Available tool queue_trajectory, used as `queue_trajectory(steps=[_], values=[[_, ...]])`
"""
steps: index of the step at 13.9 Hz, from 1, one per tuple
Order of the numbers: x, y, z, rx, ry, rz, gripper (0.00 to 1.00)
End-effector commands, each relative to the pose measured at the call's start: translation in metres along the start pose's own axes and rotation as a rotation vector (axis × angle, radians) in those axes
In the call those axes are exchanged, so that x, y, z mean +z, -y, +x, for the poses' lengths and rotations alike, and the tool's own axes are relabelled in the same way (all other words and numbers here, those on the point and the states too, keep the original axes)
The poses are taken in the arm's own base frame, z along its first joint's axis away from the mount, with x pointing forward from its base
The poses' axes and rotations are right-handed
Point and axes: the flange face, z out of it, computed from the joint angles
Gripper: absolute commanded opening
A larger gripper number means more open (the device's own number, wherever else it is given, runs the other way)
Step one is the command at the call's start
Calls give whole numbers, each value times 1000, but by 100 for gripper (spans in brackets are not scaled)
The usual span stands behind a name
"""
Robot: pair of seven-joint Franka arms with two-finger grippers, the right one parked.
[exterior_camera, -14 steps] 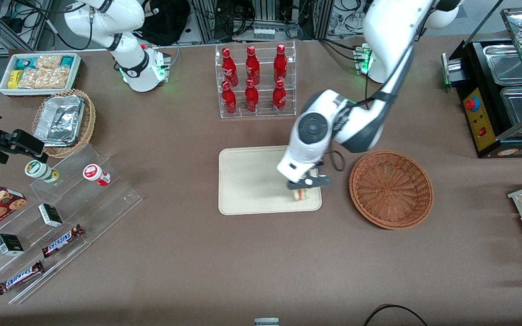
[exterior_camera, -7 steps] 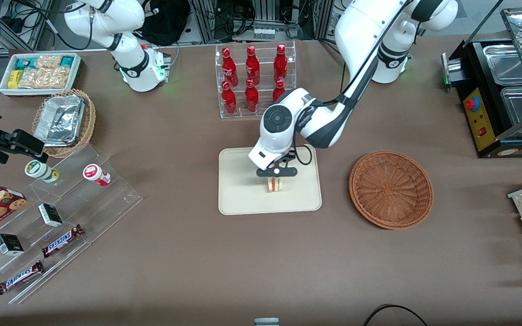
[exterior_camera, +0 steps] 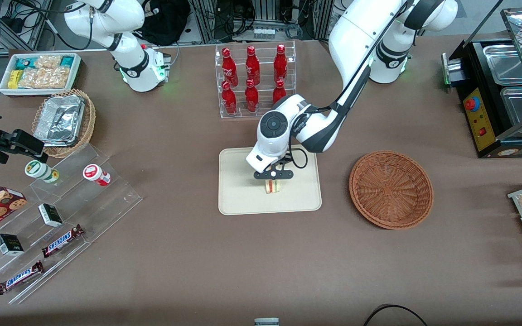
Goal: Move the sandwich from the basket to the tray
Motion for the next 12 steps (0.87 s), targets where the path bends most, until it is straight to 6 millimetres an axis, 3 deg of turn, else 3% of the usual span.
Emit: queue_trajectory(steps=[1,3,6,8,11,12], values=[[-4,-9,3,-10,-23,-5,95],[-11,-9,3,-11,-29,-10,100],[-53,-3,3,-18,-49,-16,100],[-104,14,6,-49,-51,-7,100],[-186,59,15,-112,-62,1,100],[-213,82,21,-146,-67,4,100]])
